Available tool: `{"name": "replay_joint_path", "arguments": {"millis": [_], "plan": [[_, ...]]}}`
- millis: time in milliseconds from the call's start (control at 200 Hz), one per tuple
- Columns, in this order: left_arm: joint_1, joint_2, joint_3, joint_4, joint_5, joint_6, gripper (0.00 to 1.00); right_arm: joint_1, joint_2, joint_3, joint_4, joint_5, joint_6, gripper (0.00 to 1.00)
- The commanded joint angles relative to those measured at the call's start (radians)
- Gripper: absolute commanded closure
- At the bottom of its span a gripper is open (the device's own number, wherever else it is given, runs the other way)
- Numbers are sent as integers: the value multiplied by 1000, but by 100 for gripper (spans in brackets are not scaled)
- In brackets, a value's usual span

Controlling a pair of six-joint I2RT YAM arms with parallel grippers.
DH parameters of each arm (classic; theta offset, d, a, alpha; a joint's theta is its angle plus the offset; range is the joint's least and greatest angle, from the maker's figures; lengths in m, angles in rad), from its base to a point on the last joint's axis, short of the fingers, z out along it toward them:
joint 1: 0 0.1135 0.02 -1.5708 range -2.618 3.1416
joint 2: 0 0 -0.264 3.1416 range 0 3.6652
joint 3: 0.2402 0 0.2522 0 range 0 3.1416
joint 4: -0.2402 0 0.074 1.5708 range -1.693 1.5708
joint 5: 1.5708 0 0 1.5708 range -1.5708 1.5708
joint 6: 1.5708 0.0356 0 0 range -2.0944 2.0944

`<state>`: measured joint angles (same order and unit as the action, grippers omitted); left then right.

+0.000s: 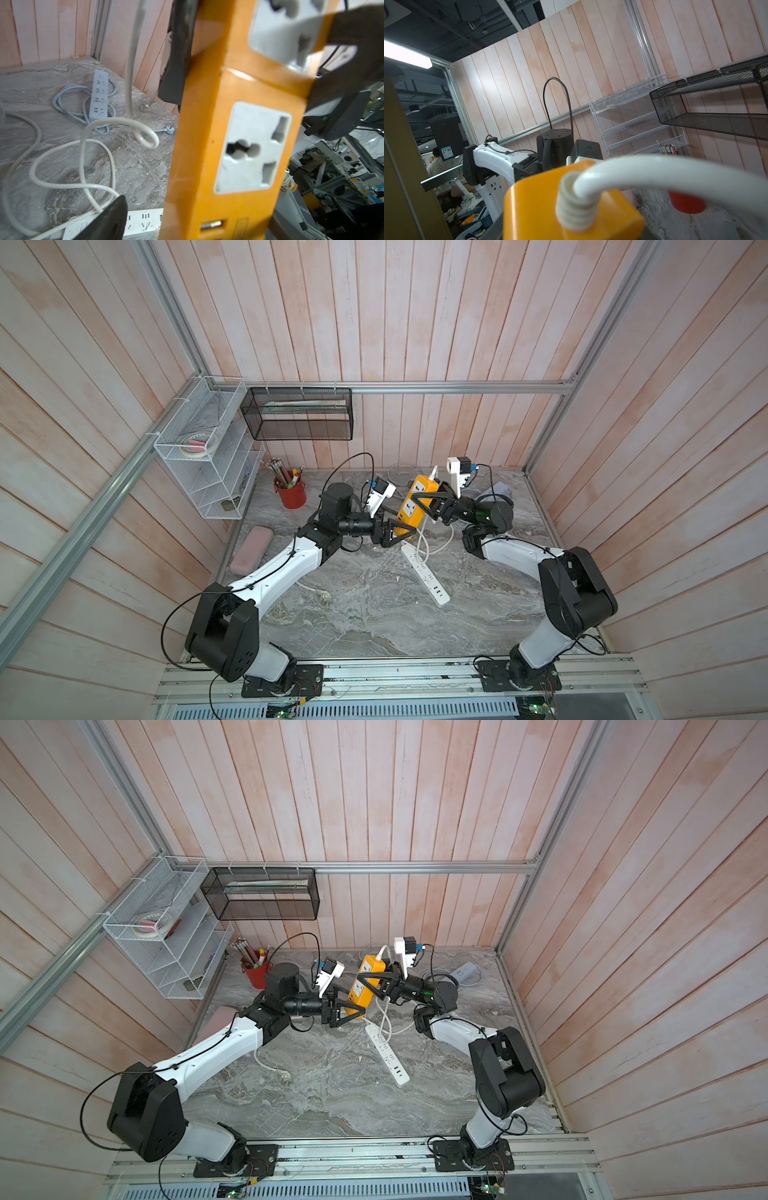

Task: Wrap the cord around the power strip
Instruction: Adjust the power strip.

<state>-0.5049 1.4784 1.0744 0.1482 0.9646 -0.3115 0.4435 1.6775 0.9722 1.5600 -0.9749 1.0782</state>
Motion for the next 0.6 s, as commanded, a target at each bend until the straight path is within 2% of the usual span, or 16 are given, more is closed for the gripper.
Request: {"name": "replay_joint_path", "arguments": {"millis": [0,65,160,250,315,365,455,595], "plan": [[-1,9,10,88,-5,-26,16,9,11,31,83,-12,40,79],[-3,-3,3,101,-31,-8,27,8,11,20,73,9,42,78],[-4,-19,-21,122,-83,20,45,8,-2,-1,16,63,33,69],[-4,-30,-40,128,-147,55,64,8,-41,-21,-152,135,-29,63],[-4,-32,-49,129,-175,74,68,12,-79,-30,-308,196,-95,54],[-4,-34,-53,134,-201,85,70,12,-112,-26,-452,247,-143,51],[-4,-35,-55,131,-264,110,75,18,-160,-11,-675,325,-184,48],[-15,-30,-51,96,-391,167,80,49,-200,92,-1106,502,-321,46]]}}
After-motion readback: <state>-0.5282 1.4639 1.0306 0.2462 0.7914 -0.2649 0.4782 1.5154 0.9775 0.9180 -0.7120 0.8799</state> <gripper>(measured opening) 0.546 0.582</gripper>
